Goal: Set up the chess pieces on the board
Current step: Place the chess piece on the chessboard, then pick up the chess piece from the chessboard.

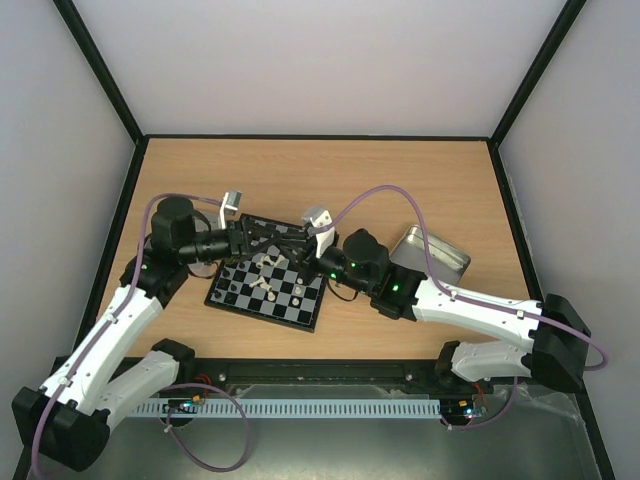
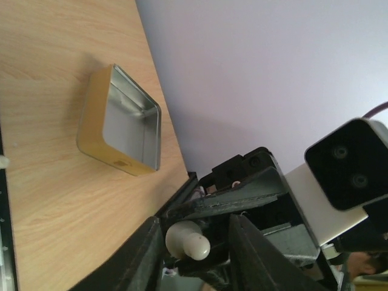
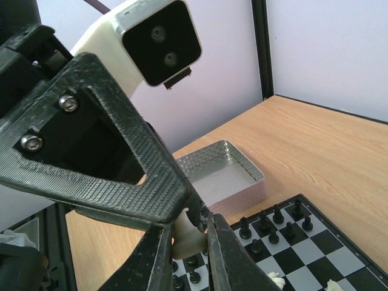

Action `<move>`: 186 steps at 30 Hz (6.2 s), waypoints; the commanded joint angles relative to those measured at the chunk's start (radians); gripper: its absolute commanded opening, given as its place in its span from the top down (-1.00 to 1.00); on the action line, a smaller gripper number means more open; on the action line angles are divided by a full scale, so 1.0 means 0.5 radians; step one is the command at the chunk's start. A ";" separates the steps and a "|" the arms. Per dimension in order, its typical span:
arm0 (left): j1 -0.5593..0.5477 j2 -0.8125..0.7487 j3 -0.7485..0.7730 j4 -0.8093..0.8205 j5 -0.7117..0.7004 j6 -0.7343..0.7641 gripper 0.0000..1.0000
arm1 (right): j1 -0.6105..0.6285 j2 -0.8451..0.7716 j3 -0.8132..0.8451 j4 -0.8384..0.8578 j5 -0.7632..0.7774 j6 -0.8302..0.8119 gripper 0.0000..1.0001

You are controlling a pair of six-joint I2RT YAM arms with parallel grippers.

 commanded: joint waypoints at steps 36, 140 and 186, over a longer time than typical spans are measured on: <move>-1.250 0.245 -0.159 -0.734 -2.569 0.254 0.95 | -0.343 -0.274 -0.151 -0.912 1.038 1.388 -0.22; 0.184 0.054 0.246 -0.364 -2.505 0.982 -0.38 | 0.223 1.313 1.053 -1.635 0.210 0.815 0.09; 0.235 0.009 0.188 -0.348 -2.442 0.981 -0.40 | 0.176 1.052 1.025 -1.632 0.408 0.666 0.81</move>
